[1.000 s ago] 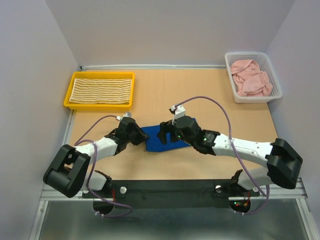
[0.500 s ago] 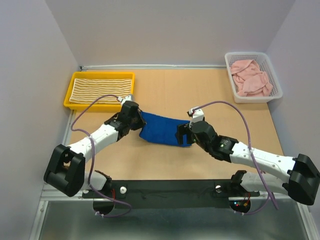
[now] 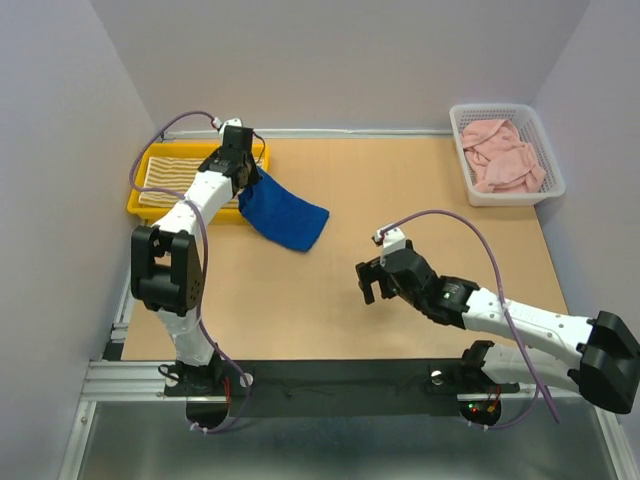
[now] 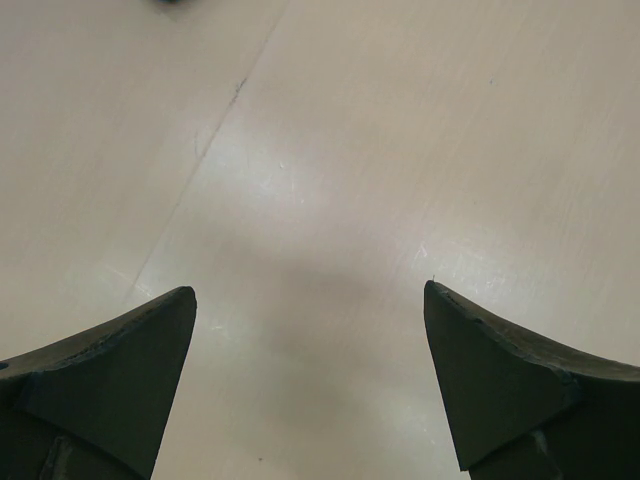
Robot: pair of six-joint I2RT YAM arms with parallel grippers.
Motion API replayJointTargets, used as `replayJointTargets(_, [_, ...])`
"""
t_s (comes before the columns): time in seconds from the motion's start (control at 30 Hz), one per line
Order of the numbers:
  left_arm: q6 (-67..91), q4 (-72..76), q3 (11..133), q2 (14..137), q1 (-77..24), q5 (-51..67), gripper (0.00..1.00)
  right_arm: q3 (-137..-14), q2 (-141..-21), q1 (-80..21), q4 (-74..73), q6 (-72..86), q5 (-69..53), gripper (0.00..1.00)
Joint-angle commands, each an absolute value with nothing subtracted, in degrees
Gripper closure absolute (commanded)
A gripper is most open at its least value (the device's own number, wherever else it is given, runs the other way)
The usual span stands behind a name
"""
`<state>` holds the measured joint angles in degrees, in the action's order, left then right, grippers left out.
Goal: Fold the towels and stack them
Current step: Neatly place the folded towel into the bin
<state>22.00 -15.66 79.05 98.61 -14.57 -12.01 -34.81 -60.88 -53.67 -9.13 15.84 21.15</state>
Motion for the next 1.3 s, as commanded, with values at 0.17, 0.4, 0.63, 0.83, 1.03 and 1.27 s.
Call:
replayJointTargets(0.17, [13.54, -22.41, 100.18, 108.36, -8.97, -16.69, 1.00, -37.35, -67.32, -53.44, -9.67, 10.55, 20.65, 0.00])
replayJointTargets(0.4, [12.13, -23.64, 108.36, 114.16, -2.21, -13.80, 1.00, -41.22, -71.01, -53.44, -9.67, 10.99, 17.84, 0.00])
replayJointTargets(0.63, [7.65, -26.63, 113.38, 118.12, -0.44, -16.96, 1.00, -41.31, -71.10, -53.44, -10.11, 10.11, 17.84, 0.00])
replayJointTargets(0.83, [5.80, -25.84, 113.55, 119.26, 1.05, -19.77, 1.00, -41.92, -71.72, -53.44, -10.46, 10.37, 17.32, 0.00])
replayJointTargets(1.03, [6.06, -25.40, 113.91, 120.23, 2.02, -21.88, 1.00, -42.98, -72.86, -53.44, -11.07, 10.11, 17.58, 0.00])
replayJointTargets(1.27, [4.40, -24.43, 115.57, 122.16, 2.29, -23.99, 1.00, -43.16, -73.65, -53.44, -11.95, 10.46, 18.02, 0.00])
